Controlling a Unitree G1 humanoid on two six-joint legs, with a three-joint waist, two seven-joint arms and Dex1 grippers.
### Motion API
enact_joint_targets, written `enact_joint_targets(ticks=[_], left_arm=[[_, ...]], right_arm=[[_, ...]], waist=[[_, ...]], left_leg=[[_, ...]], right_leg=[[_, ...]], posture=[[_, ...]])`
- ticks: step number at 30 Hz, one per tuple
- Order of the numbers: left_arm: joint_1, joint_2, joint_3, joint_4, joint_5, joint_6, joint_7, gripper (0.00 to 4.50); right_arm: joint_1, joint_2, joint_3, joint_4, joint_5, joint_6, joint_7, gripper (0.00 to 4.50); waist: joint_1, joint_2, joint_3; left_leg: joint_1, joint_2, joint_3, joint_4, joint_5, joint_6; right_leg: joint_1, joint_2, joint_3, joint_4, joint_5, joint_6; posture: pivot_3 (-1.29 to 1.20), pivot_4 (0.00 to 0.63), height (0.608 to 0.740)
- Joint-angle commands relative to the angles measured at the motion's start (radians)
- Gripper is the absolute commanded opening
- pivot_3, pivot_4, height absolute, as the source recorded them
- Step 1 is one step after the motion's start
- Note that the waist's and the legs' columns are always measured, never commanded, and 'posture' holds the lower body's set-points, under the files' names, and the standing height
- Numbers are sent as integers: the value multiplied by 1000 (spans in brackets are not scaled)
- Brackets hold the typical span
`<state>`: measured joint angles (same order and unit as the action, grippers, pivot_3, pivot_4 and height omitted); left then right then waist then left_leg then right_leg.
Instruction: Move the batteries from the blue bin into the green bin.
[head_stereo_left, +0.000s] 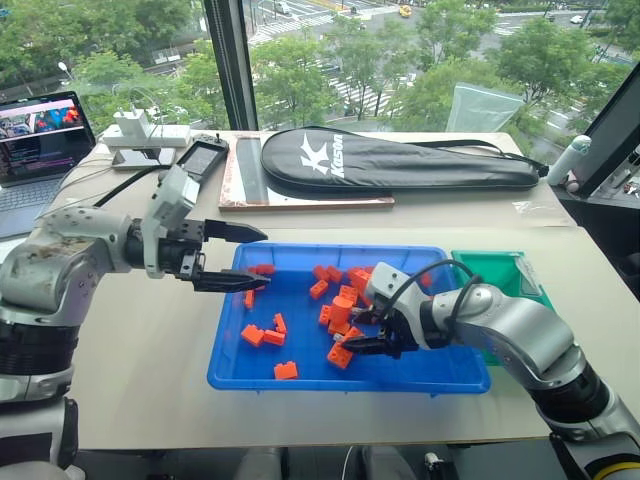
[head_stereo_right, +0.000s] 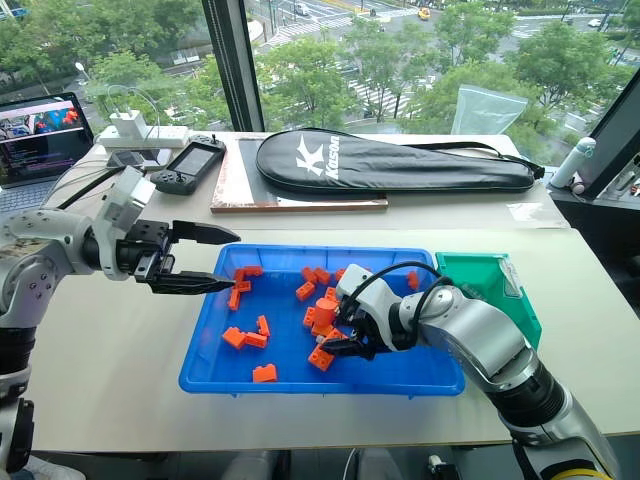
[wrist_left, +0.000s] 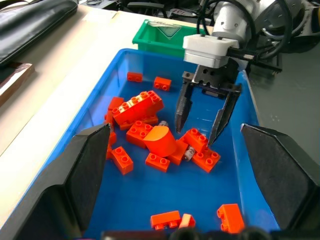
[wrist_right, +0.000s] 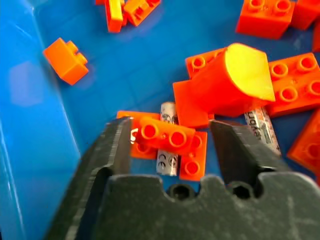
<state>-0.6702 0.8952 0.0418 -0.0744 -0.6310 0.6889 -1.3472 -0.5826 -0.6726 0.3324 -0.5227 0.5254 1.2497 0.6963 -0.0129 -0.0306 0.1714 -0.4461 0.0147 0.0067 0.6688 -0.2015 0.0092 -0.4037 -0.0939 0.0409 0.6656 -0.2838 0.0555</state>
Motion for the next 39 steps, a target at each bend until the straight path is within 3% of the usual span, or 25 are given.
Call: enact_joint_targets(ticks=[1, 2, 10, 12, 15, 20, 21, 28, 39], left_arm=[[-27, 1, 9, 4, 1, -19, -3, 4500], [-27, 0, 8, 6, 2, -21, -4, 4500], [-34, -15, -3, 17, 7, -29, -6, 4500], [-36, -17, -5, 20, 8, -31, -7, 4500], [-45, -26, -13, 27, 12, -37, -8, 4500], [-52, -38, -34, 48, 49, -71, -3, 4500], [-52, -41, -35, 51, 55, -78, -3, 4500], [-50, -42, -37, 50, 62, -86, -16, 4500], [-54, -52, -35, 44, 74, -87, -12, 4500]], right_arm=[[-22, -7, -38, -47, 18, 29, -10, 1342], [-27, -10, -50, -51, 25, 36, -11, 1188], [-65, -69, -218, -69, 107, 84, 14, 1188], [-60, -120, -232, -65, 105, 78, 24, 1188], [10, -282, -223, -45, 64, 29, 71, 1188], [47, -288, -221, -20, 52, 5, 45, 1188], [50, -283, -222, -18, 49, 3, 38, 2216], [38, -195, -232, -76, 108, 6, 33, 4441], [33, -185, -62, -112, 82, -132, 136, 4441]], waist=[[-1, 0, 0], [-1, 0, 0], [1, 0, 0], [0, 0, 0], [8, 0, 0], [-7, 0, 0], [-10, 0, 0], [-4, 0, 0], [-1, 0, 0]], left_leg=[[0, 0, 0, 0, 0, 0], [0, 0, 0, 0, 0, 0], [0, 0, 0, 0, 0, 0], [0, 0, 0, 0, 0, 0], [-1, -1, 0, 0, 0, 0], [0, 0, 0, 0, 0, 0], [0, 1, 0, 0, 0, 0], [0, 1, 0, 0, 0, 0], [0, 0, 0, 0, 0, 0]], right_leg=[[0, 0, 0, 0, 0, 0], [0, 0, 0, 0, 0, 0], [0, 0, 0, 0, 0, 0], [0, 0, 0, 0, 0, 0], [0, -1, 0, 0, 0, 0], [0, 0, 0, 0, 0, 0], [0, 1, 1, 0, 0, 0], [0, 1, 1, 0, 0, 0], [0, 0, 0, -1, 0, 0]], posture=[[0, 150, 729], [0, 150, 729], [0, 150, 729], [0, 150, 729], [0, 150, 729], [0, 150, 729], [0, 150, 729], [0, 150, 729], [0, 150, 729]])
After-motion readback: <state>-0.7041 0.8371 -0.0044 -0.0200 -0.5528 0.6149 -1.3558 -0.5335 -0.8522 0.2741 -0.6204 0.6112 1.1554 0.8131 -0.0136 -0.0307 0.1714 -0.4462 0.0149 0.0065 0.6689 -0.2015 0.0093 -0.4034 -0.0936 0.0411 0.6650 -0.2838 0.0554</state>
